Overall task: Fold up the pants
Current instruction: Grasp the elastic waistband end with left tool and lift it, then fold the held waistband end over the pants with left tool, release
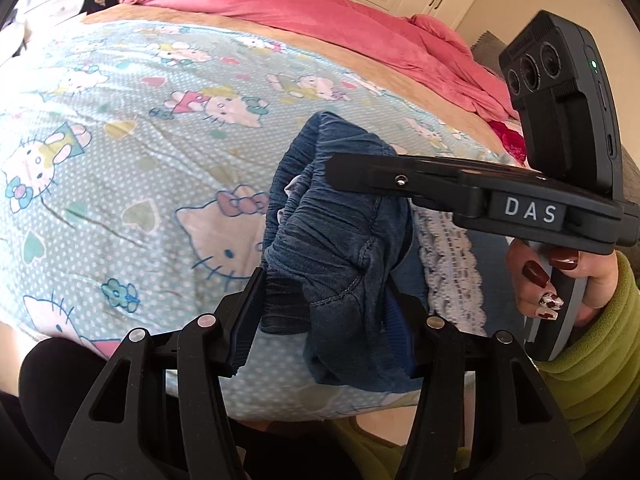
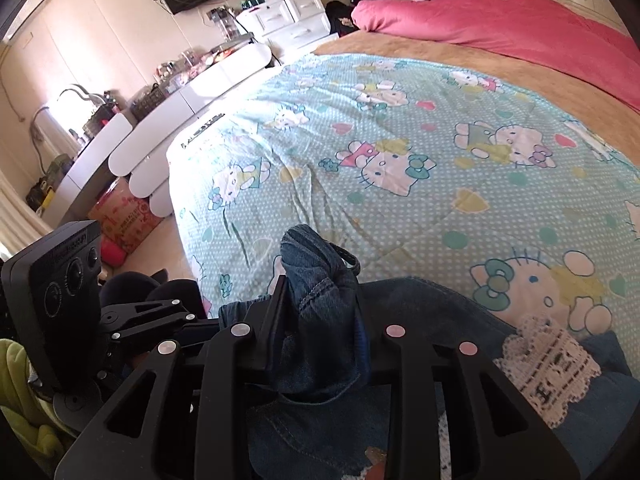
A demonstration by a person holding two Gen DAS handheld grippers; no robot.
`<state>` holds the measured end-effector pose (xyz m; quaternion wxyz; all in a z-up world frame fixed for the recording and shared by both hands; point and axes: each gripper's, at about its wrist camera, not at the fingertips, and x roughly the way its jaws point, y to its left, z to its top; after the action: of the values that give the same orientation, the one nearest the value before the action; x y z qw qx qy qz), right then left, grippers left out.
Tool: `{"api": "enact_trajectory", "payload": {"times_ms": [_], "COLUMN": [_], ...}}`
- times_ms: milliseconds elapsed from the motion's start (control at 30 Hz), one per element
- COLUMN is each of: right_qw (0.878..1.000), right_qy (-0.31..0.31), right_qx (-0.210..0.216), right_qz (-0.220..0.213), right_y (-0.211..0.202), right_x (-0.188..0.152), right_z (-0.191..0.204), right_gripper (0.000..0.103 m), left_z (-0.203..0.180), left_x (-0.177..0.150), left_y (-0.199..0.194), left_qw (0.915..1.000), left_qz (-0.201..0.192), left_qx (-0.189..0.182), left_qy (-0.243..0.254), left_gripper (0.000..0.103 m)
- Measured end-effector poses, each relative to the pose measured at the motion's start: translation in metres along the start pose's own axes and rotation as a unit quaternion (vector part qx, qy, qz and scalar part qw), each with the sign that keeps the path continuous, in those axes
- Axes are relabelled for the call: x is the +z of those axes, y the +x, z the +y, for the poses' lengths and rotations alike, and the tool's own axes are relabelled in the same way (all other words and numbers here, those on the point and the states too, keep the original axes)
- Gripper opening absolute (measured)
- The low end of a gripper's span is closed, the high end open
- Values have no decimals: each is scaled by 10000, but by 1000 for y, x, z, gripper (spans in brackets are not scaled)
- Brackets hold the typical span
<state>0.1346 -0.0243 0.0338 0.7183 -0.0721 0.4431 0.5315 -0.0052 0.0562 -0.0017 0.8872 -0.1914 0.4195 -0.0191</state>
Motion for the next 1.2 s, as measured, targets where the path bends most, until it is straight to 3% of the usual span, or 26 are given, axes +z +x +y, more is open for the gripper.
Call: {"api": "enact_trajectory", "payload": {"times_ms": [633,733,833,967,1067,1200], "right_qw": [9959,9933,9882,9796,9771,9791], "right_qy": [369,564,817,1167,1297,1377], "right_qx": [-82,-159,-636,-1165,-1298,-1117], "right_qz": [-822,-998,-1127,-1150,-1080,-996], "right_y": [-94,-117,-138,-159,-159,-150], "right_x": [-37,-49,-64,-92,-107,-117], "right_z": [-55,-73,-95,-116,-116,-103], "right_gripper": [27,33,45,53,61,61], "left_z": [-104,-131,-154,-160,-150,-127], "left_x": [12,12,2,-13,-10,-1], "left_y": [17,23,30,28,17,6], "left_qw": [9957,9923,9834,9762,9783,9850], "left_qz": [114,130,402,516,342,-5], "left_qx": [-274,-498,-981,-1224,-1213,-836], "left_qy": [879,1130,1471,1716,1647,1512], "left_gripper": [47,52,56,56,56,56]}}
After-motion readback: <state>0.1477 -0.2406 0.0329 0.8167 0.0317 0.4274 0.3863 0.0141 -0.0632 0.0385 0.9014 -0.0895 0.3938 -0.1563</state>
